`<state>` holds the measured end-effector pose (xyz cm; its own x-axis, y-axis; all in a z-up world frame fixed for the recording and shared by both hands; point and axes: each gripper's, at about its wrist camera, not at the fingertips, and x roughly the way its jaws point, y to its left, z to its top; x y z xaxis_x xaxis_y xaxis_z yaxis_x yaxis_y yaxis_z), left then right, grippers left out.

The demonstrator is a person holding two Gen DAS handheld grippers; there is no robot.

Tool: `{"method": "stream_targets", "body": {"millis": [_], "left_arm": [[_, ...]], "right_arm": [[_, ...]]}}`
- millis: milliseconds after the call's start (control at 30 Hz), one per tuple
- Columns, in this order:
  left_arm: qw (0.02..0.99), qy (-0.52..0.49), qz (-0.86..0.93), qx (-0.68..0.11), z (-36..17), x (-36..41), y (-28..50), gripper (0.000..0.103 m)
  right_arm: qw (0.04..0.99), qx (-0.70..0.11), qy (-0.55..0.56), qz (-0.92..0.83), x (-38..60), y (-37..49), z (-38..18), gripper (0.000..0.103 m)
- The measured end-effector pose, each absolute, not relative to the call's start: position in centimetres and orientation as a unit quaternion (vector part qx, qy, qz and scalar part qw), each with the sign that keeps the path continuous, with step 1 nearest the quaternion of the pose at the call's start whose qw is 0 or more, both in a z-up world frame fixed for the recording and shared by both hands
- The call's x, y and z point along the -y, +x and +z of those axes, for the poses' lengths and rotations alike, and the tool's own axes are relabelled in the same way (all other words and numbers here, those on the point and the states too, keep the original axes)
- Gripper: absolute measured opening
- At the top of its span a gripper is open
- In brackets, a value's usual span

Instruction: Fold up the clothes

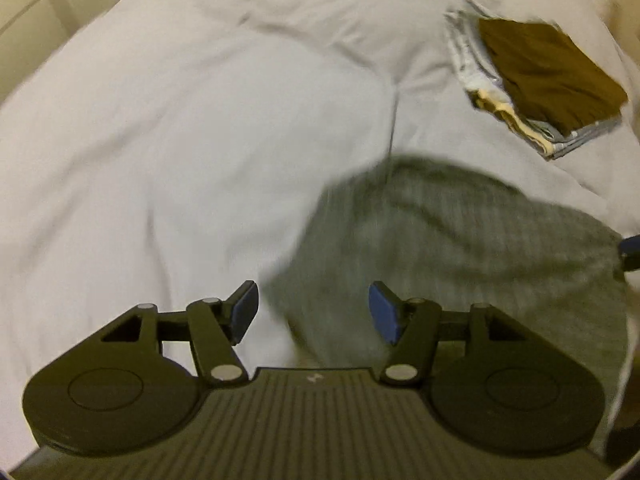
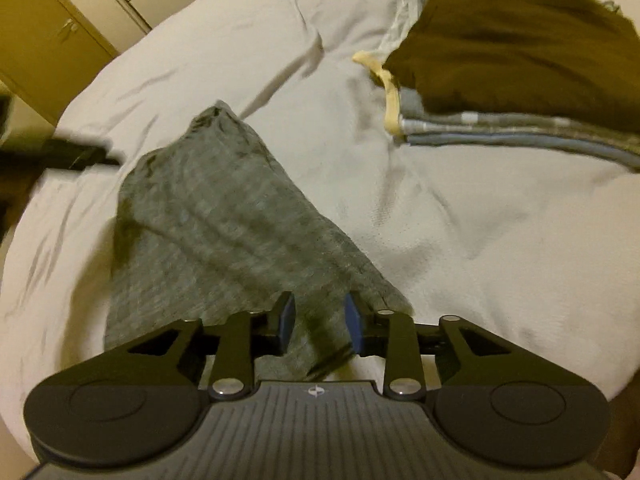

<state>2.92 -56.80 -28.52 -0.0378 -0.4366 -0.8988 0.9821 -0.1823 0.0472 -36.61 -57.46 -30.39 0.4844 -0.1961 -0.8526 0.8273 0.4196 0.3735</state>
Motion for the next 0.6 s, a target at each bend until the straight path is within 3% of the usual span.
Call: {"method": "stream_targets", "body": {"millis": [100,400,600], "left_arm": [[0.568,0.396,-0.623,-0.364,-29.9,51.6,2.8,0.057],[0.548,0.391,-0.654,-0.346,-31.6,36.5,-4.0,0.055],[0.560,0.358,-0.663,-0.344,-32.6,31.0,-6.7,0.055]], "right_arm": [[0.733,-0.387,0.419,-0.371,58.2,-36.8,-31.4,0.031],[0.802,-0.419,0.294,-0.307,50.5,-34.9,-26.4,0.034],[0.855,-0.476,0.159,-0.135,41.1,-29.2,-26.1,0.051]]}}
